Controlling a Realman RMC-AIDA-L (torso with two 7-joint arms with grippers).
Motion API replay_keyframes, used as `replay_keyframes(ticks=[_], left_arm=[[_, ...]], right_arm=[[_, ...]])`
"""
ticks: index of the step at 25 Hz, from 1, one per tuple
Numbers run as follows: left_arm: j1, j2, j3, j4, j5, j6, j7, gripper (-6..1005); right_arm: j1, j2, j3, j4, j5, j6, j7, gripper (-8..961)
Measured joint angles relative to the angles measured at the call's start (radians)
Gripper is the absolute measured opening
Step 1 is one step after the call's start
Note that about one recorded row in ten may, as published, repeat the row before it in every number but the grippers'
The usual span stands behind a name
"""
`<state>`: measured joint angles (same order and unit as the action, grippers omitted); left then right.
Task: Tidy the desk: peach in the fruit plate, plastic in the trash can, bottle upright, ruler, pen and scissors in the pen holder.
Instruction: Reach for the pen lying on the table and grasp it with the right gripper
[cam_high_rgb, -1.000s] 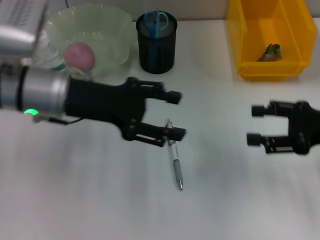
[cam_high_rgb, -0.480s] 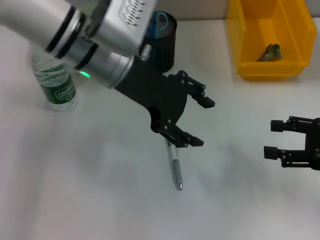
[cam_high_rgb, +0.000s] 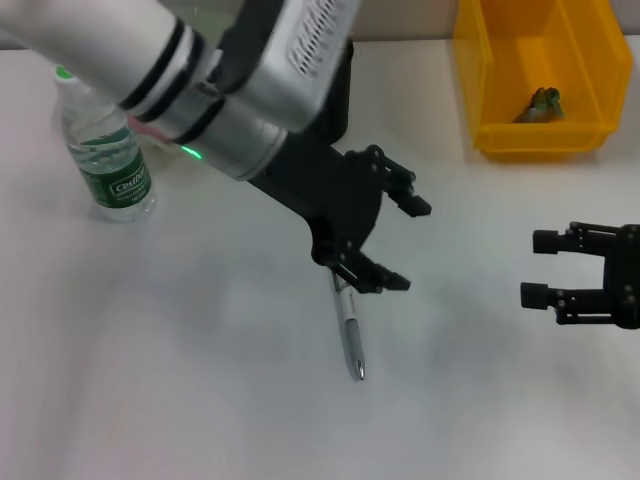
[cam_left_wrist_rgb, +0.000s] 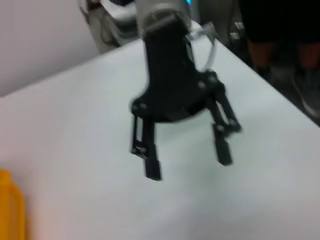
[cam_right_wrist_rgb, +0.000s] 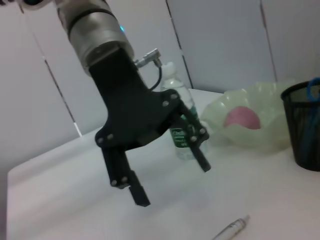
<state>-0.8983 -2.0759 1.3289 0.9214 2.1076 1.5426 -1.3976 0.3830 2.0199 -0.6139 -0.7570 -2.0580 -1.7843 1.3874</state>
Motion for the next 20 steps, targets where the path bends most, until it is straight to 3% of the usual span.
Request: replay_keyframes(ticks=[8,9,14,15,16,20], left_arm=[[0.119,0.008,-0.199,-0.026,-0.092,0.069,-0.041,783],[0.17,0.01,-0.308,-0.063,-0.133,0.111,-0.036,783],[0.257,0.017,-0.441,-0.174,-0.194,0.154,0.039,783],[0.276,0.017,-0.461,-0.193,-0.2,0.156,0.057,783],[0.296,0.016,-0.477,-0.21,-0.204,0.157,0.074,783],[0.352,0.013,-0.512,-0.264,-0.22,0.157,0.121,783]], right_arm=[[0.087,-0.03,-0.054,-0.01,-0.031,-0.015,0.138,813],[0.103,-0.034,-0.068,-0.012,-0.032,-0.016,0.165,813],[0.221,-0.064,-0.195,-0.018,-0.037,-0.002,0.343,813],[0.277,-0.072,-0.241,-0.023,-0.054,0.003,0.428,813],[0.277,-0.072,-0.241,-0.023,-0.054,0.003,0.428,813],[0.403,-0.07,-0.343,-0.043,-0.127,0.025,0.577,814]])
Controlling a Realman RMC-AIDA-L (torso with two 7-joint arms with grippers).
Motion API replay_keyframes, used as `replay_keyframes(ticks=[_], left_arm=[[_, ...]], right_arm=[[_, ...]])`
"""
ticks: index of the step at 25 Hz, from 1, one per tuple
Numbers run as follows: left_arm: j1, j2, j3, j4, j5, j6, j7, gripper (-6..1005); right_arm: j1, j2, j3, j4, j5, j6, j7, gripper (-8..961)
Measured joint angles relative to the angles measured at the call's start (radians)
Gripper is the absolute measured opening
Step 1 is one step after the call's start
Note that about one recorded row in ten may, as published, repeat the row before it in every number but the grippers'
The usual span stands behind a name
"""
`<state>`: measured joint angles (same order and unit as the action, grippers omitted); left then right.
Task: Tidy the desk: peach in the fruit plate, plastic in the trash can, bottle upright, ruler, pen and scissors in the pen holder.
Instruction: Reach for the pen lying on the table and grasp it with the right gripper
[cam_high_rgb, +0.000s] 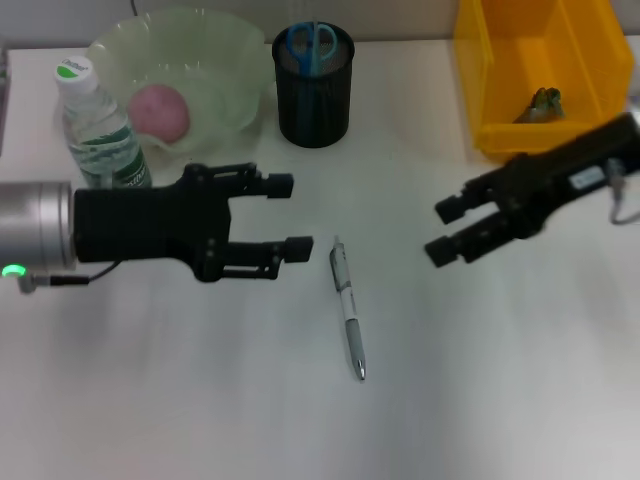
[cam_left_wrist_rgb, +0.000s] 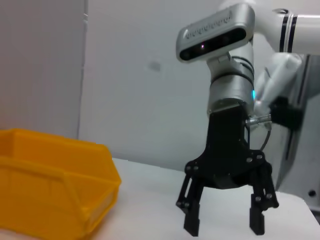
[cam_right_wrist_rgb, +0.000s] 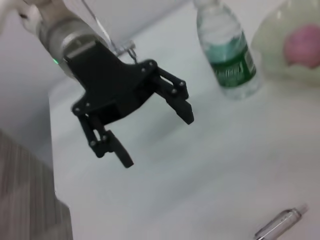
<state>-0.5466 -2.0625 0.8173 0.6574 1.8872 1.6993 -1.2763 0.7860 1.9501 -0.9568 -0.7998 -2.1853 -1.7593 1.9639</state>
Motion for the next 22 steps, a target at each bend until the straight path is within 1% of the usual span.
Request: replay_keyframes(ticks=[3,4,6,7,8,9,10,11,12,14,17,22], left_arm=[[0.028,0.001,-0.011,-0.037,-0.01,0.001,0.03,783],[0.036,0.001,-0.012,-0.044,-0.012,0.001,0.036,783],[0.051,0.0,-0.012,-0.048,-0.013,0.001,0.043,783],[0.056,-0.001,-0.012,-0.048,-0.013,0.001,0.045,783],[0.062,-0.001,-0.013,-0.048,-0.014,0.001,0.046,783],[0.067,-0.001,-0.013,-0.049,-0.014,0.001,0.047,783],[0.07,-0.001,-0.014,-0.049,-0.014,0.001,0.049,783],[0.073,-0.002,-0.014,-0.051,-0.014,0.001,0.051,783],[0.075,-0.002,-0.015,-0.054,-0.014,0.002,0.054,783],[0.075,-0.002,-0.015,-0.065,-0.014,0.002,0.06,783],[0.077,0.0,-0.016,-0.071,-0.014,0.001,0.064,783],[0.084,0.001,-0.017,-0.073,-0.01,-0.005,0.06,783]], right_arm=[[0.077,0.012,-0.108,-0.003,-0.058,0.063,0.088,814],[0.101,0.019,-0.149,0.001,-0.076,0.087,0.109,814],[0.14,0.04,-0.214,0.008,-0.112,0.131,0.144,814],[0.157,0.053,-0.241,0.01,-0.133,0.15,0.16,814],[0.188,0.087,-0.272,0.01,-0.189,0.182,0.191,814],[0.188,0.087,-0.272,0.01,-0.189,0.182,0.191,814],[0.216,0.121,-0.289,0.011,-0.25,0.203,0.217,814],[0.216,0.121,-0.289,0.011,-0.25,0.203,0.217,814],[0.229,0.132,-0.303,0.015,-0.273,0.212,0.23,814],[0.248,0.14,-0.362,0.027,-0.282,0.243,0.264,814],[0.263,0.141,-0.468,0.037,-0.267,0.301,0.318,814],[0.285,0.141,-0.584,0.046,-0.216,0.35,0.36,814]])
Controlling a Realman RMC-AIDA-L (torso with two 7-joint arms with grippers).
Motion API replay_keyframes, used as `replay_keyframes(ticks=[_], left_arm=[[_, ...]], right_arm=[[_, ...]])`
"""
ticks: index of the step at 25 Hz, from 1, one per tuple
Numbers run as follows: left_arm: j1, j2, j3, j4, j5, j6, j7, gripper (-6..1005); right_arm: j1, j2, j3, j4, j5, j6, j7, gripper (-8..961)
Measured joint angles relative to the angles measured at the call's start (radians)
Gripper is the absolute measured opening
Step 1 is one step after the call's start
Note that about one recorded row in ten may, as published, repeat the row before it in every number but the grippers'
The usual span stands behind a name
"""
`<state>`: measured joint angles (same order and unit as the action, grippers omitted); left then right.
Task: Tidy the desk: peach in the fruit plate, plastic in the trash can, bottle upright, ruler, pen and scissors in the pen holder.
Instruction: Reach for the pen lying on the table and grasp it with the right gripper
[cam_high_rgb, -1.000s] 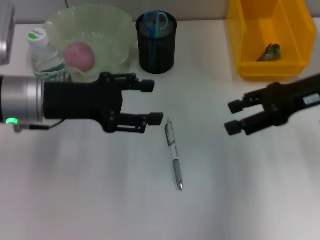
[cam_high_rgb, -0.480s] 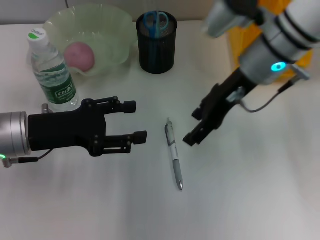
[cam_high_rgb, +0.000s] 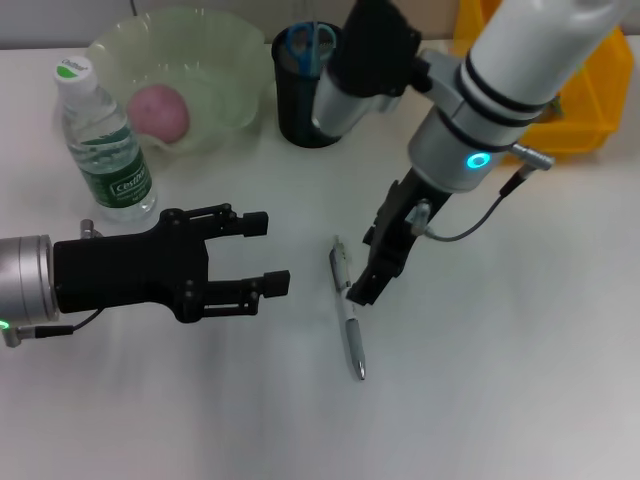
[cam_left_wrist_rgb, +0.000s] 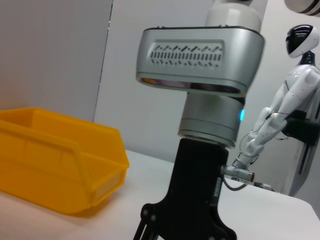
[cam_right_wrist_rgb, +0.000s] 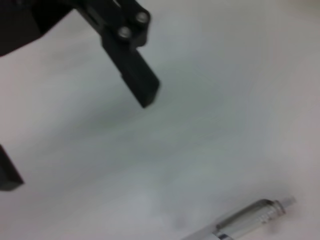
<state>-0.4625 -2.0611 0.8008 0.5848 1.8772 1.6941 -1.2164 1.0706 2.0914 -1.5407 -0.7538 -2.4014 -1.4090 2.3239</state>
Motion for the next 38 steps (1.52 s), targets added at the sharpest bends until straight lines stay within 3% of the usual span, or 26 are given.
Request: replay_keyframes(ticks=[10,23,38], left_arm=[[0.01,-0.001,-0.008,0.0,-0.004,0.003,-0.004,783],[0.011,-0.004,-0.016,0.0,-0.013,0.004,-0.005,783],[0.004,-0.002,-0.015,0.0,-0.015,0.003,0.004,783]], right_arm=[[0.019,0.001,-0.187,0.002,0.062,0.083,0.093,814],[0.049,0.001,-0.351,0.039,0.132,0.173,0.217,814],[0.061,0.001,-0.394,0.053,0.148,0.192,0.238,813]])
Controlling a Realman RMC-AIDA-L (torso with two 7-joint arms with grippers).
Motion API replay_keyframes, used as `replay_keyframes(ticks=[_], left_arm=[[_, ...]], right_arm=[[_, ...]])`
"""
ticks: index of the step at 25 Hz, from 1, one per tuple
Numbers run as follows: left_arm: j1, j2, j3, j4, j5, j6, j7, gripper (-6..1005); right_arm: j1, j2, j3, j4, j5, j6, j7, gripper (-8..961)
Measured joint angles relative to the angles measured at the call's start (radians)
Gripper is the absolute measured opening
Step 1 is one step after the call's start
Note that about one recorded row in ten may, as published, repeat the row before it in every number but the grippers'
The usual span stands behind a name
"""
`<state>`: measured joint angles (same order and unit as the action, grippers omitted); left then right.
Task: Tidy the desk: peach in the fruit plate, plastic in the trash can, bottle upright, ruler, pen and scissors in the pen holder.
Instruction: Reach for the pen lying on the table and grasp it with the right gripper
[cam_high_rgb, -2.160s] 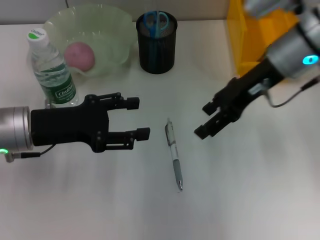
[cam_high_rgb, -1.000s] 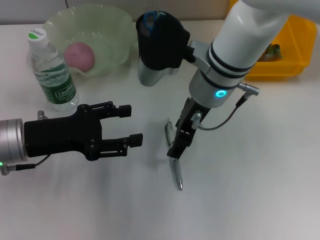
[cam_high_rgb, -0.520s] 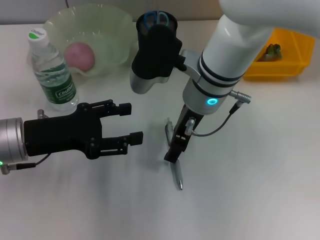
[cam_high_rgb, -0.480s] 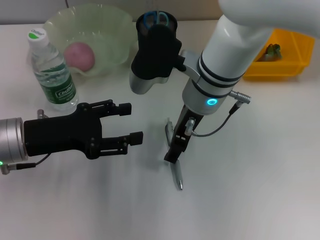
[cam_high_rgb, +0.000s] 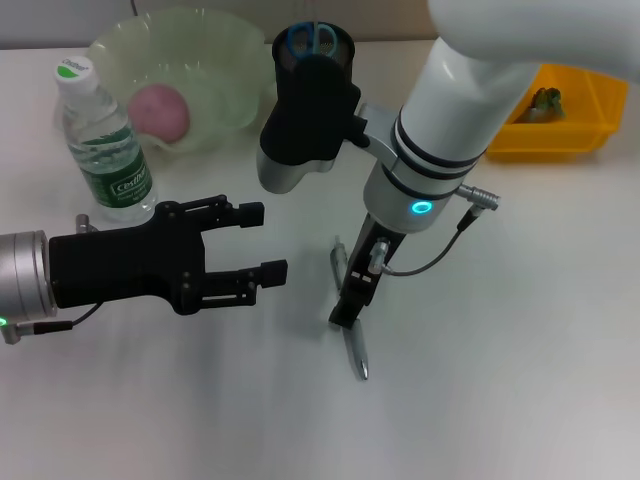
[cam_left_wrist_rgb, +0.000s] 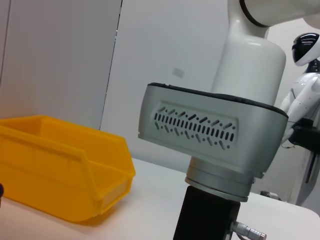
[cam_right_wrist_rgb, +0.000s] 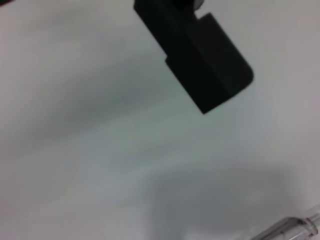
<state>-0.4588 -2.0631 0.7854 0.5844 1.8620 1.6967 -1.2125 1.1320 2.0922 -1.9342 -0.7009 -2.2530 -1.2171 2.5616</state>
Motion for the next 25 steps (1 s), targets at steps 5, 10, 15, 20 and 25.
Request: replay_keyframes(ticks=[5,10,15,20,25], left_arm=[[-0.001,0.0,0.0,0.0,0.0,0.0,0.001,783],[-0.001,0.0,-0.001,0.0,0.0,-0.001,0.002,783],[-0.001,0.002,-0.004,0.0,0.0,0.0,0.002,783],[-0.001,0.002,-0.005,0.0,0.0,0.001,0.002,783],[-0.001,0.003,-0.006,0.0,-0.001,0.001,0.002,783]], right_arm=[[0.0,0.0,-0.039,0.0,0.02,0.019,0.0,811],[0.003,0.0,-0.056,0.0,0.029,0.031,0.0,799],[0.003,0.0,-0.057,-0.002,0.029,0.028,0.0,713],[0.003,0.0,-0.057,-0.001,0.028,0.025,0.001,545],[0.003,0.0,-0.057,0.0,0.024,0.021,0.001,407]])
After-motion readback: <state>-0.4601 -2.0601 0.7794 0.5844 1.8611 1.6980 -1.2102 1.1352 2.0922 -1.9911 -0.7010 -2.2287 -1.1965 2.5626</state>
